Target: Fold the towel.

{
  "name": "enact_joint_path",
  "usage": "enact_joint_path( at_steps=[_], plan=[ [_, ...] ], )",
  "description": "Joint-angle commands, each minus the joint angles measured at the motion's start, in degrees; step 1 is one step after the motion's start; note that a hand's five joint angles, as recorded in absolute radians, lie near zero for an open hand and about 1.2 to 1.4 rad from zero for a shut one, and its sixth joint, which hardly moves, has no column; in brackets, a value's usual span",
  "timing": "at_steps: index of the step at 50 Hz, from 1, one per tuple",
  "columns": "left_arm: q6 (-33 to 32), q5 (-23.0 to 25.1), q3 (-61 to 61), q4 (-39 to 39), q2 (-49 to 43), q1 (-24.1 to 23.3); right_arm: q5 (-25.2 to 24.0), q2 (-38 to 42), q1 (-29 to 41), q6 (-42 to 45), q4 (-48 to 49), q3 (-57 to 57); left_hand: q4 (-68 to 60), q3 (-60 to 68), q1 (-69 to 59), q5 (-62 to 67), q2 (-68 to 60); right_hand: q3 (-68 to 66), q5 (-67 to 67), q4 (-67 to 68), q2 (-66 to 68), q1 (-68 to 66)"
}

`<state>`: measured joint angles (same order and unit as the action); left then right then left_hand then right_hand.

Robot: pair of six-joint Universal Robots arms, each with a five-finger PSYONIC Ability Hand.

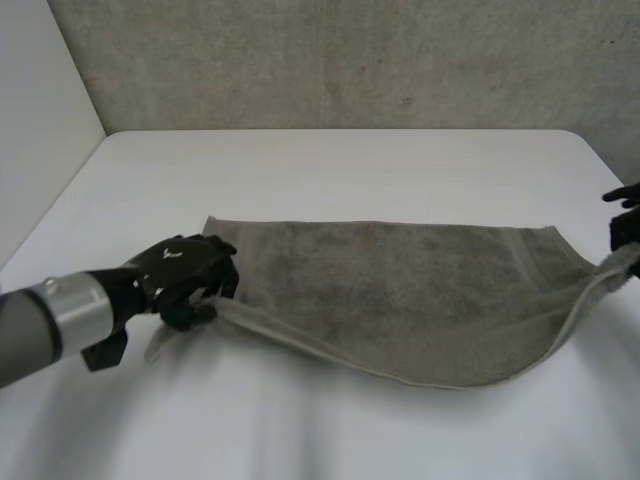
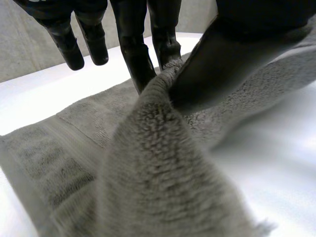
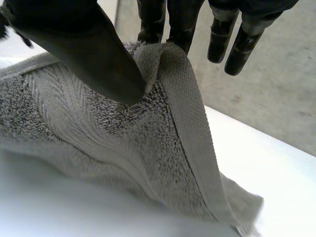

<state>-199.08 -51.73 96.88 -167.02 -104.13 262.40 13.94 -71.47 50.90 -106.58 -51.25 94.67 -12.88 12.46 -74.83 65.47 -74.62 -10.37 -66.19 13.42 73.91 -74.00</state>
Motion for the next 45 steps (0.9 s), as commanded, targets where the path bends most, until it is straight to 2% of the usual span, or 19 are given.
enact_joint_path(
  at_steps=[1,3,4,5,7,9,11,16,21,23,24,26,29,31,37,39,45],
  plan=[
    [-0.08,-0.39,-11.8,0.03,-11.19,-2.69,-1.55,14.48,9.46,-11.77,-0.61,-17.71,2.88,-2.46,-5.17,4.53,-5.38,0.37,-3.81,-3.42,6.09,-6.0],
    [-0.17,-0.56,-22.91,0.99,-20.2,-3.48,-1.55,17.68,10.8,-14.27,-0.61,-22.24,2.88,-2.46,-5.17,4.53,-5.38,0.37,-3.81,-3.42,6.09,-6.0],
    [-0.17,-0.56,-22.96,1.0,-20.24,-3.48,-0.94,20.99,11.93,-16.27,-0.52,-26.86,2.88,-2.46,-5.17,4.53,-5.38,0.37,-3.81,-3.42,6.09,-6.0],
    [-0.17,-0.91,-26.79,1.0,-23.11,-3.48,-0.94,21.02,11.94,-16.29,-0.52,-26.9,2.88,-2.46,-5.17,4.53,-5.38,0.37,-3.81,-3.42,6.09,-6.0],
    [-0.08,-1.7,-29.61,1.0,-25.14,-3.74,-0.67,23.31,12.82,-17.08,-0.52,-29.8,2.88,-2.46,-5.17,4.53,-5.38,0.37,-3.81,-3.42,6.09,-6.0],
    [0.1,-2.85,-32.19,0.91,-27.01,-4.09,2.04,26.81,15.89,-17.25,-0.43,-34.36,2.88,-2.46,-5.17,4.53,-5.38,0.37,-3.81,-3.42,6.09,-6.0],
    [0.45,-4.77,-36.04,0.82,-29.37,-4.71,3.97,27.69,16.94,-17.34,-0.09,-35.68,2.88,-2.46,-5.17,4.53,-5.38,0.37,-3.81,-3.42,6.09,-6.0],
    [0.97,-5.49,-38.43,0.65,-30.96,-4.71,8.63,29.19,20.11,-17.52,3.16,-38.15,2.88,-2.46,-5.17,4.53,-5.38,0.37,-3.81,-3.42,6.09,-6.0],
    [1.41,-5.49,-38.61,-0.05,-31.14,-4.8,13.57,28.76,22.32,-23.32,10.99,-38.68,2.88,-2.46,-5.17,4.53,-5.38,0.37,-3.81,-3.42,6.09,-6.0],
    [1.68,-5.49,-38.52,-0.5,-31.14,-4.88,18.11,27.71,24.06,-29.35,19.65,-38.42,2.88,-2.46,-5.17,4.53,-5.38,0.37,-3.81,-3.42,6.09,-6.0],
    [2.03,-5.49,-38.43,-0.93,-31.14,-5.06,18.14,27.7,24.07,-29.38,19.69,-38.42,2.88,-2.46,-5.17,4.53,-5.38,0.37,-3.81,-3.42,6.09,-6.0],
    [2.47,-5.49,-38.43,-1.29,-31.05,-5.15,22.86,25.52,25.56,-36.9,29.75,-36.93,2.88,-2.46,-5.17,4.53,-5.38,0.37,-3.81,-3.42,6.09,-6.0],
    [3.26,-5.4,-38.34,-2.25,-30.96,-5.32,24.2,24.36,25.92,-39.84,33.58,-35.87,2.88,-2.46,-5.17,4.53,-5.38,0.37,-3.81,-3.42,6.09,-6.0],
    [3.44,-5.49,-38.25,-2.69,-30.96,-5.32,24.99,21.3,26.09,-45.0,39.79,-33.33,2.88,-2.46,-5.17,4.53,-5.38,0.37,-3.81,-3.42,6.09,-6.0],
    [3.52,-5.57,-38.34,-4.19,-31.31,-5.32,27.63,19.44,26.53,-50.21,45.36,-31.12,2.88,-2.46,-5.17,4.53,-5.38,0.37,-3.81,-3.42,6.09,-6.0],
    [3.52,-5.57,-38.52,-4.71,-31.58,-5.32,31.22,19.26,27.67,-51.79,47.28,-30.42,2.88,-2.46,-5.17,4.53,-5.38,0.37,-3.81,-3.42,6.09,-6.0],
    [4.05,-6.19,-39.39,-7.17,-33.07,-5.32,35.62,19.79,28.12,-51.71,47.9,-29.1,2.88,-2.46,-5.17,4.53,-5.38,0.37,-3.81,-3.42,6.09,-6.0]
  ],
)
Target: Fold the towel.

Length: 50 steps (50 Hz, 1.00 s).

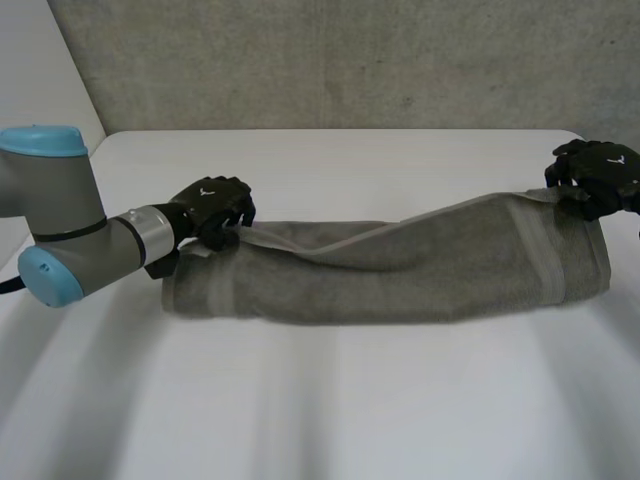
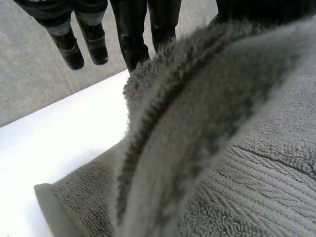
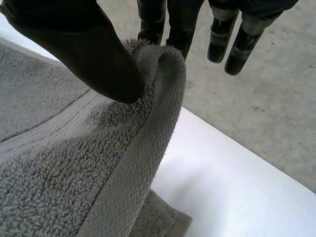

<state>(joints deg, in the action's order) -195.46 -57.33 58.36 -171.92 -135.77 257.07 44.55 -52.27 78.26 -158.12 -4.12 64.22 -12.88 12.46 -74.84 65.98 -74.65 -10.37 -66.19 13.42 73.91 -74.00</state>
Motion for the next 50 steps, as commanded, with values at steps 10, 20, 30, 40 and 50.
enact_joint_path(
  at_steps=[10,20,30,40,50],
  plan=[
    [0.7,-5.07,-3.25,-4.65,-4.23,-0.43,5.9,1.47,1.55,-0.52,3.68,2.93,2.88,-2.46,-5.16,4.02,-5.35,0.37,-3.81,-3.42,6.09,-6.0],
    [0.61,-7.36,-6.06,-6.85,-7.49,-1.75,7.57,2.97,2.69,-0.96,7.81,4.16,2.88,-2.46,2.73,-3.86,2.53,0.37,-3.81,-3.42,6.09,-6.0],
    [0.61,-7.8,-7.56,-7.02,-10.04,-3.33,10.28,7.18,4.45,-0.34,12.11,4.16,2.88,-2.46,64.84,-65.98,64.65,0.37,9.46,-3.42,-7.17,7.27],
    [0.61,-11.76,-7.73,-7.73,-6.88,-3.15,21.99,3.68,4.54,-0.69,16.25,4.94,2.88,-2.46,64.84,-65.98,64.65,0.37,66.19,-3.42,-63.91,64.0],
    [0.61,-12.37,-1.76,-7.73,2.62,-2.63,21.46,-7.39,3.83,-0.34,15.9,11.71,2.88,-2.46,64.84,-65.98,64.65,0.37,66.19,-3.42,-63.91,64.0]
  ],
)
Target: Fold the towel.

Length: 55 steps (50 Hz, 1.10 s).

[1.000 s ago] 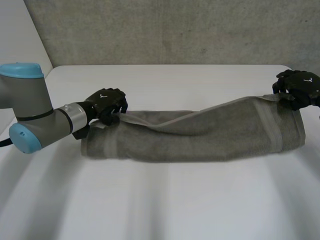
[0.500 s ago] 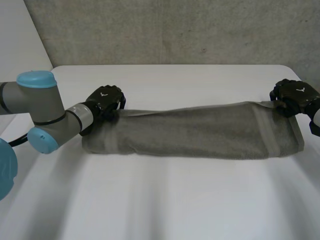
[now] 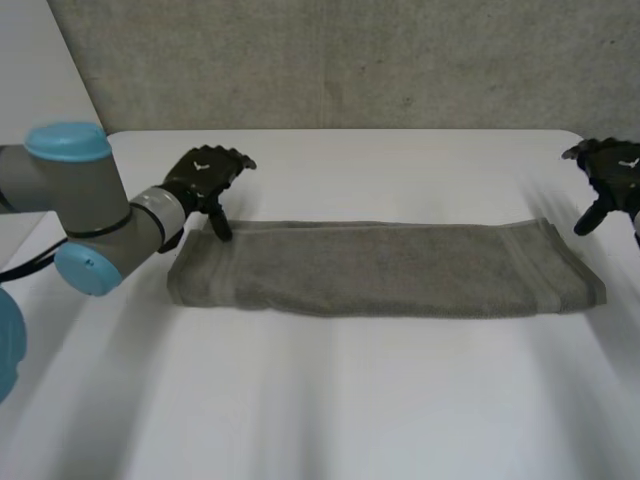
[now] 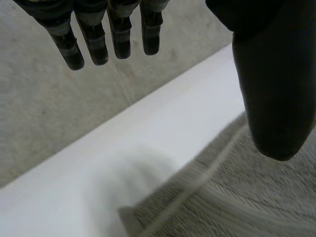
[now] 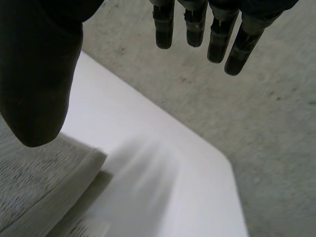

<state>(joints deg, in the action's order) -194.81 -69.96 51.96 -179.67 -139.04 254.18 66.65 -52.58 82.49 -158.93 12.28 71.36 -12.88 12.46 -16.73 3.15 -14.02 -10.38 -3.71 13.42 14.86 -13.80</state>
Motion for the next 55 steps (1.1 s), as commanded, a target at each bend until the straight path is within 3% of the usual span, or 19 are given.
enact_joint_path(
  at_steps=[1,5,8,12,16,26,43,46,50,51,52,55],
  plan=[
    [-0.13,0.43,7.77,0.11,8.59,0.27,-0.64,-8.41,-0.49,0.64,-0.85,5.62,2.88,-2.46,6.73,-3.15,4.02,0.38,3.71,-3.42,-4.86,3.8],
    [-0.57,0.52,16.74,0.46,14.75,0.44,-1.87,-11.23,-0.49,1.25,-1.12,9.06,2.88,-2.46,6.68,-3.1,3.97,0.38,3.71,-3.42,-4.86,3.8],
    [-0.92,0.61,22.36,0.55,17.48,0.36,-5.82,-14.04,-0.58,3.98,-1.29,13.45,2.88,-2.46,6.52,-2.94,3.81,0.38,3.71,-3.42,-4.86,3.8],
    [-1.71,0.61,27.64,0.64,19.59,0.53,-10.21,-16.5,-2.15,10.2,-3.13,19.06,2.88,-2.46,6.01,-2.43,3.3,0.38,3.71,-3.42,-4.86,3.8],
    [-4.51,0.52,33.98,0.55,22.14,1.93,-11.36,-17.56,-4.27,14.26,-5.16,21.89,2.88,-2.46,2.98,0.6,0.27,0.38,1.11,-3.42,-2.25,1.2],
    [-7.6,0.52,39.26,-0.06,23.21,3.96,-13.12,-15.11,-8.92,25.24,-9.03,26.11,2.88,-2.46,2.98,0.6,0.27,0.38,-5.96,-3.42,4.81,-5.87],
    [-6.9,0.35,39.79,-2.26,22.85,4.22,-15.67,-4.9,-9.63,26.83,-8.59,22.42,2.88,-2.46,3.32,0.26,0.61,0.38,-20.59,-3.42,19.45,-20.5],
    [-6.9,0.35,39.88,-2.61,22.85,4.22,-15.49,-3.76,-9.54,26.92,-8.41,21.19,2.88,-2.46,3.32,0.26,0.61,0.38,-27.15,-3.42,26.01,-27.06],
    [-6.9,0.35,40.14,-2.7,22.85,4.22,-15.49,-2.01,-9.54,26.92,-8.32,19.52,2.88,-2.46,3.48,0.09,0.77,0.38,-51.95,-3.42,50.8,-51.86],
    [-6.9,0.35,40.15,-2.7,22.85,4.22,-15.49,-2.0,-9.54,26.92,-8.32,19.52,2.88,-2.46,3.48,0.09,0.77,0.38,-52.05,-3.42,50.9,-51.96],
    [-6.9,0.35,40.15,-2.7,22.85,4.22,-15.49,-1.83,-9.63,26.92,-8.32,19.08,2.88,-2.46,3.48,0.09,0.77,0.38,-64.04,-3.42,62.89,-63.95],
    [-6.9,0.35,40.23,-2.7,22.85,4.22,-14.97,-1.65,-10.24,26.92,-8.32,18.38,2.88,-2.46,3.48,0.09,0.77,0.38,-66.29,-3.42,65.14,-66.2]
  ],
)
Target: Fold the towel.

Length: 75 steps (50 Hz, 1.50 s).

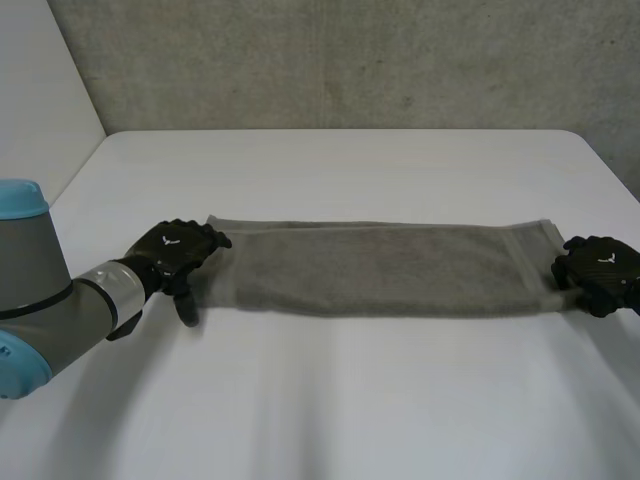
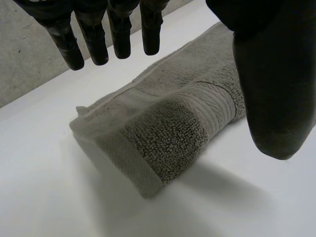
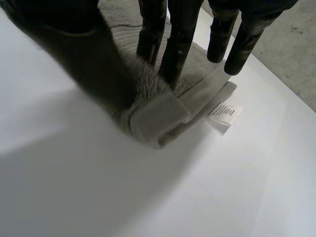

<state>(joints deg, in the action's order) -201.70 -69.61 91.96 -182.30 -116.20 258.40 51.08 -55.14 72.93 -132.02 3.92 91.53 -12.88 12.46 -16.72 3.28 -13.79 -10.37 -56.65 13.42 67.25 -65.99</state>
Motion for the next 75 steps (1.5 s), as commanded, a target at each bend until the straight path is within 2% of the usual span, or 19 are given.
enact_joint_path(
  at_steps=[1,9,15,18,20,23,25,26,28,31,36,42,43,44,53,57,67,71,75],
  plan=[
    [-0.01,0.0,0.32,-0.07,0.09,0.0,0.6,0.91,-1.47,0.01,0.03,-2.06,2.88,-2.46,3.48,-0.04,0.55,0.37,-13.35,-3.42,12.75,-14.01],
    [-0.01,0.0,0.76,-0.07,0.53,0.26,0.78,-4.69,-7.19,-0.25,0.03,-5.48,2.88,-2.46,3.81,-0.38,0.89,0.37,-13.35,-3.42,12.75,-14.01],
    [-0.01,0.0,0.94,-0.07,0.71,0.52,0.87,-8.32,-6.49,-1.57,-0.05,-8.39,2.88,-2.46,3.98,-0.54,1.05,0.37,-13.35,-3.42,12.75,-14.01],
    [-0.01,0.0,0.94,-0.07,0.71,0.52,0.78,-10.95,-2.53,-3.51,-0.14,-9.09,2.88,-2.46,3.98,-0.54,1.06,0.37,-13.35,-3.42,12.75,-14.01],
    [-0.01,0.0,1.02,-0.07,0.71,0.52,0.52,-13.58,5.16,-6.22,0.21,-9.18,2.88,-2.46,3.98,-0.54,1.06,0.37,-13.35,-3.42,12.75,-14.01],
    [-0.01,0.0,1.29,-0.07,0.62,0.52,0.52,-14.29,9.16,-6.94,0.65,-9.09,2.88,-2.46,4.15,-0.71,1.22,0.37,-13.35,-3.42,12.75,-14.01],
    [-0.01,0.0,1.29,-0.07,0.62,0.52,0.78,-14.73,17.99,-7.46,2.22,-9.09,2.88,-2.46,4.15,-0.71,1.22,0.37,-13.35,-3.42,12.75,-14.01],
    [-0.01,0.0,1.2,-0.16,0.62,0.61,0.78,-14.73,18.03,-7.46,2.23,-9.09,2.88,-2.46,4.15,-0.71,1.22,0.37,-13.35,-3.42,12.75,-14.01],
    [-0.01,0.0,1.2,-0.16,0.62,0.61,1.39,-14.64,27.57,-7.64,4.77,-9.62,2.88,-2.46,4.15,-0.71,1.22,0.37,-13.35,-3.42,12.75,-14.01],
    [-0.01,0.0,1.2,-0.51,0.62,0.61,2.45,-14.2,31.92,-7.64,6.1,-10.5,2.88,-2.46,4.15,-0.71,1.22,0.37,-13.35,-3.42,12.75,-14.01],
    [0.07,-0.09,1.29,-0.86,0.62,0.7,7.19,-5.01,46.39,-8.52,9.26,-17.24,2.88,-2.46,4.15,-0.71,1.22,0.37,-13.35,-3.42,12.75,-14.01],
    [0.08,-0.09,1.38,-0.86,0.54,0.79,8.78,3.11,53.28,-8.43,9.44,-23.68,2.88,-2.46,4.32,-0.88,1.39,0.37,-13.35,-3.42,12.75,-14.01],
    [0.08,-0.09,1.38,-0.86,0.53,0.79,9.39,5.55,54.76,-8.43,8.92,-25.51,2.88,-2.46,4.32,-0.88,1.39,0.37,17.07,-3.42,-17.67,16.41],
    [0.08,-0.09,1.38,-0.86,0.53,0.79,10.52,7.22,55.47,-8.52,8.56,-26.49,2.88,-2.46,4.32,-0.88,1.39,0.37,56.5,-3.42,-57.11,55.85],
    [2.79,-0.09,0.5,-0.95,0.62,0.7,17.66,5.13,54.42,-8.78,7.15,-23.95,2.88,-2.46,4.48,-1.05,1.56,0.37,56.65,-3.42,-57.25,55.99],
    [5.44,0.0,-0.56,-0.95,0.8,0.09,19.06,-0.47,49.96,-10.27,3.83,-17.91,2.88,-2.46,4.65,-1.22,1.73,0.37,56.65,-3.42,-57.25,55.99],
    [9.92,0.09,-1.44,-1.04,2.82,-6.14,17.22,-11.39,35.79,-21.17,0.56,-2.5,2.88,-2.46,4.99,-1.55,2.06,0.37,56.65,-3.42,-57.25,55.99],
    [10.09,0.09,-1.44,-1.39,2.82,-8.52,13.54,-14.2,30.53,-23.37,1.17,4.6,2.88,-2.46,4.82,-1.39,1.9,0.37,56.65,-3.42,-57.25,55.99],
    [10.18,-0.09,-1.44,-2.71,2.38,-10.81,11.5,-14.91,28.23,-23.55,2.67,8.13,2.88,-2.46,4.65,-1.22,1.73,0.37,47.99,-3.42,-48.59,47.33]
  ],
)
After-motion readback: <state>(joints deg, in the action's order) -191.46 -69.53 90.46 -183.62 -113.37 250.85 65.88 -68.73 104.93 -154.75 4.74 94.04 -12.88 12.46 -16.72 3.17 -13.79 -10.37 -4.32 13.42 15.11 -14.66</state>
